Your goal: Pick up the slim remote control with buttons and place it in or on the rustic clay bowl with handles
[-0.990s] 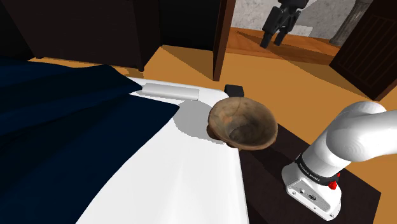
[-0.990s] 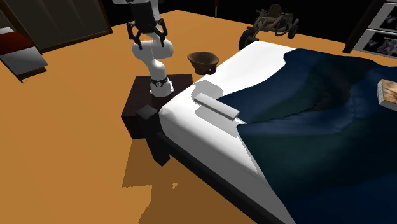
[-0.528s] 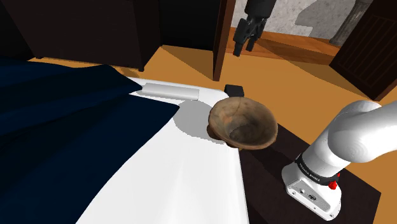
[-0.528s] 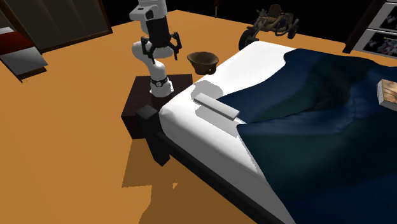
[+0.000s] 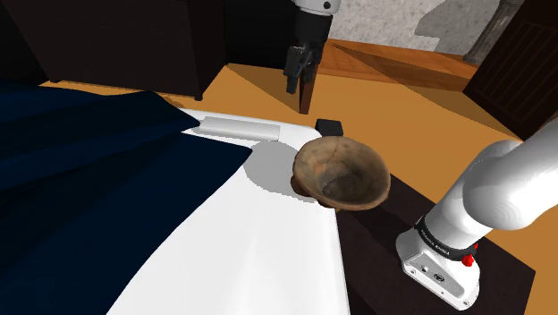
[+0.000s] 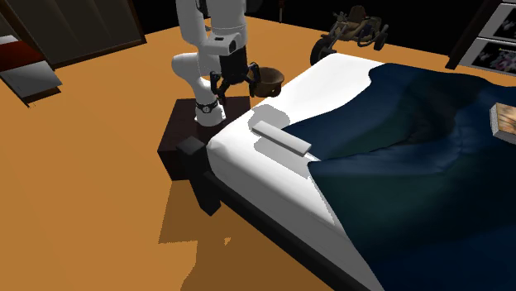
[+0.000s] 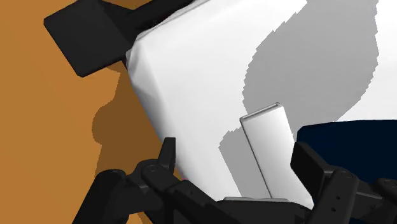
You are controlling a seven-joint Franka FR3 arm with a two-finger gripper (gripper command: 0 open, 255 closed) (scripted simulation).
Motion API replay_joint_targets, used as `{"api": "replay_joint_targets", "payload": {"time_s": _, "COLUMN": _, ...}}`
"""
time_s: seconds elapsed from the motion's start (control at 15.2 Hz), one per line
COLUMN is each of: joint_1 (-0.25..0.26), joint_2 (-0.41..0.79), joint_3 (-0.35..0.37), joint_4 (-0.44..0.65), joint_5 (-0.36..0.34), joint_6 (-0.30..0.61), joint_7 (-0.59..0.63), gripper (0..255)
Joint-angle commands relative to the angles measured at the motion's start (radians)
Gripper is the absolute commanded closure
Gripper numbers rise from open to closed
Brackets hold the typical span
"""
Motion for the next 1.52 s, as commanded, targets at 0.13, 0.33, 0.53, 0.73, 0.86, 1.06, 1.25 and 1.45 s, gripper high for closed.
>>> {"api": "replay_joint_targets", "payload": {"time_s": 0.13, "joint_1": 0.024, "joint_2": 0.136, "joint_3": 0.046, "joint_4": 0.078, "joint_5": -0.030, "joint_6": 0.045, "joint_7": -0.007, "gripper": 0}}
{"api": "replay_joint_targets", "payload": {"time_s": 0.33, "joint_1": 0.046, "joint_2": 0.240, "joint_3": 0.079, "joint_4": 0.147, "joint_5": -0.063, "joint_6": 0.067, "joint_7": -0.005, "gripper": 0}}
{"api": "replay_joint_targets", "payload": {"time_s": 0.53, "joint_1": 0.072, "joint_2": 0.347, "joint_3": 0.108, "joint_4": 0.225, "joint_5": -0.103, "joint_6": 0.081, "joint_7": -0.001, "gripper": 0}}
{"api": "replay_joint_targets", "payload": {"time_s": 0.73, "joint_1": 0.103, "joint_2": 0.453, "joint_3": 0.132, "joint_4": 0.308, "joint_5": -0.149, "joint_6": 0.087, "joint_7": 0.004, "gripper": 0}}
{"api": "replay_joint_targets", "payload": {"time_s": 0.86, "joint_1": 0.104, "joint_2": 0.458, "joint_3": 0.131, "joint_4": 0.287, "joint_5": -0.151, "joint_6": 0.112, "joint_7": 0.005, "gripper": 0}}
{"api": "replay_joint_targets", "payload": {"time_s": 1.06, "joint_1": 0.105, "joint_2": 0.467, "joint_3": 0.130, "joint_4": 0.257, "joint_5": -0.155, "joint_6": 0.150, "joint_7": 0.008, "gripper": 0}}
{"api": "replay_joint_targets", "payload": {"time_s": 1.25, "joint_1": 0.106, "joint_2": 0.476, "joint_3": 0.130, "joint_4": 0.234, "joint_5": -0.159, "joint_6": 0.183, "joint_7": 0.011, "gripper": 0}}
{"api": "replay_joint_targets", "payload": {"time_s": 1.45, "joint_1": 0.106, "joint_2": 0.476, "joint_3": 0.130, "joint_4": 0.234, "joint_5": -0.159, "joint_6": 0.183, "joint_7": 0.011, "gripper": 0}}
